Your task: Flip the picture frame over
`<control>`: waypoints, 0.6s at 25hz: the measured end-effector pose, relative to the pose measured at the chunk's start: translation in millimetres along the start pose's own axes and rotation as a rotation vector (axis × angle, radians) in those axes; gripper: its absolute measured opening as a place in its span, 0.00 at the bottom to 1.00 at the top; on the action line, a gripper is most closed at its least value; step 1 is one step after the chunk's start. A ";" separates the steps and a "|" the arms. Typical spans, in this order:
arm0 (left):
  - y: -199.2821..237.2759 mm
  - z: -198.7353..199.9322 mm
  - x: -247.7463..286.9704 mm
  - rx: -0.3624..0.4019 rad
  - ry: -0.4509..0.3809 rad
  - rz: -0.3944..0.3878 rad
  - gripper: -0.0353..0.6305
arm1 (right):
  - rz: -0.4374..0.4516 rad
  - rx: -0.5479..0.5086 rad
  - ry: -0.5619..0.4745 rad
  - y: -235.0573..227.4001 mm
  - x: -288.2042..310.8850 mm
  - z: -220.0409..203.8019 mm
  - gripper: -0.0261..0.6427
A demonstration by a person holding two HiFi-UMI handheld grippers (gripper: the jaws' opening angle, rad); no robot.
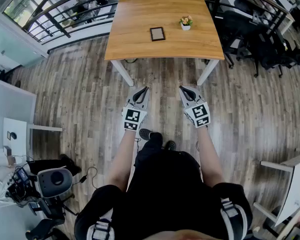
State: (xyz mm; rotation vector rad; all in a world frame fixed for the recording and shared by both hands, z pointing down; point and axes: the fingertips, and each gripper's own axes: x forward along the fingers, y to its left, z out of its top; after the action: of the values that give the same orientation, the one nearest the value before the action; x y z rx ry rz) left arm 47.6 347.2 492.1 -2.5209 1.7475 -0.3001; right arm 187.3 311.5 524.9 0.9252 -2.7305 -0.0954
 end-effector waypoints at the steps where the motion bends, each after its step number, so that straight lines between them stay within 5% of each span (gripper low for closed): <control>1: -0.9 -1.5 -4.2 -0.012 0.002 -0.001 0.10 | 0.003 0.004 0.009 4.5 -3.0 -3.1 0.05; 15: 1.7 -11.2 -18.7 -0.036 0.031 0.011 0.10 | -0.006 0.030 0.015 16.7 -11.1 -3.7 0.09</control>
State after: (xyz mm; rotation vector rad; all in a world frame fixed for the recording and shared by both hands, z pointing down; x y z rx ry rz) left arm 37.5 364.7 500.5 -2.5433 1.7935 -0.3117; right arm 186.9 331.5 528.4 0.9378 -2.7227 -0.0489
